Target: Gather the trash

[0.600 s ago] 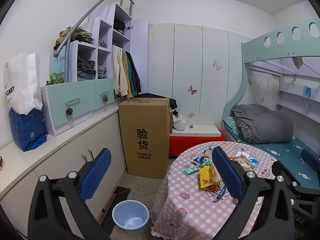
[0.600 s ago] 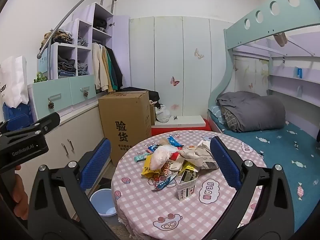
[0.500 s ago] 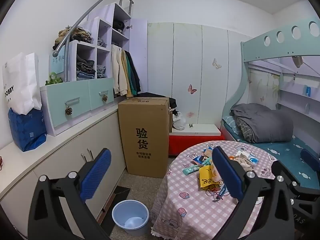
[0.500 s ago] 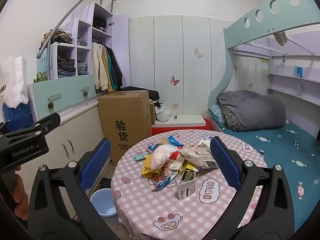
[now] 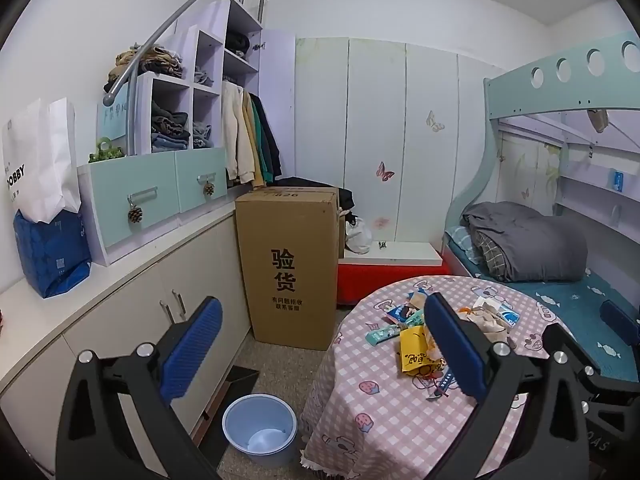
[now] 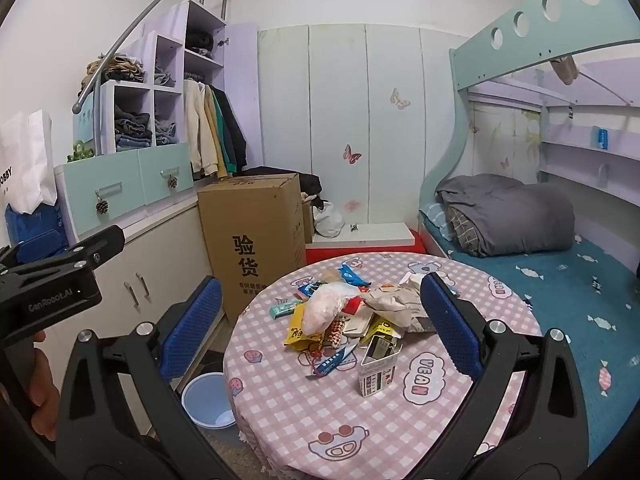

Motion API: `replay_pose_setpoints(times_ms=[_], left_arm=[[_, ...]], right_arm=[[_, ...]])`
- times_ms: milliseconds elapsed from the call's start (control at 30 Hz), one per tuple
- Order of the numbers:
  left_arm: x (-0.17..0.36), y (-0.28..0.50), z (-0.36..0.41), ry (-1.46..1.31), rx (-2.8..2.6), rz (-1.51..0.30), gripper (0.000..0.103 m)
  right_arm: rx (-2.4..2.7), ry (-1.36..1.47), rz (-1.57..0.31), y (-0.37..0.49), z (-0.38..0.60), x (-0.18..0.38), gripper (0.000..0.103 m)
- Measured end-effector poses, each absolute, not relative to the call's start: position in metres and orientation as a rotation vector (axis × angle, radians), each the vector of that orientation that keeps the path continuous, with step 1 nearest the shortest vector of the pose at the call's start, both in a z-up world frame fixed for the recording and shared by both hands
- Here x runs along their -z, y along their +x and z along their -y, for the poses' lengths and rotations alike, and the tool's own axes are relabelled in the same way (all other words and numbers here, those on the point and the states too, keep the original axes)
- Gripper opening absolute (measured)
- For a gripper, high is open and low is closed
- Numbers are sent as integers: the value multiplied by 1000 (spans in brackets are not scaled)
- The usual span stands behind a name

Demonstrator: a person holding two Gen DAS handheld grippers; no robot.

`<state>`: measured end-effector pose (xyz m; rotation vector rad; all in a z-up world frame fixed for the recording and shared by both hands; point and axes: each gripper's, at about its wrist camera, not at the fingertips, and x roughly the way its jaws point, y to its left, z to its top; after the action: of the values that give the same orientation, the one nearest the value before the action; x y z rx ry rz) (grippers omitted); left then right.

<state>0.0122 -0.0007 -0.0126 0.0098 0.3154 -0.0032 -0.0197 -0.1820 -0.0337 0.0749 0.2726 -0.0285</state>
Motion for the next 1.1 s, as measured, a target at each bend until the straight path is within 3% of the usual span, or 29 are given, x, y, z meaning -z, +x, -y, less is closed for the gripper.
replay_pose_setpoints(times_ms=[1100], left_arm=[[11,14,-1,17,1,-325,99]], right_arm=[[6,85,-301,-16,178,36,97]])
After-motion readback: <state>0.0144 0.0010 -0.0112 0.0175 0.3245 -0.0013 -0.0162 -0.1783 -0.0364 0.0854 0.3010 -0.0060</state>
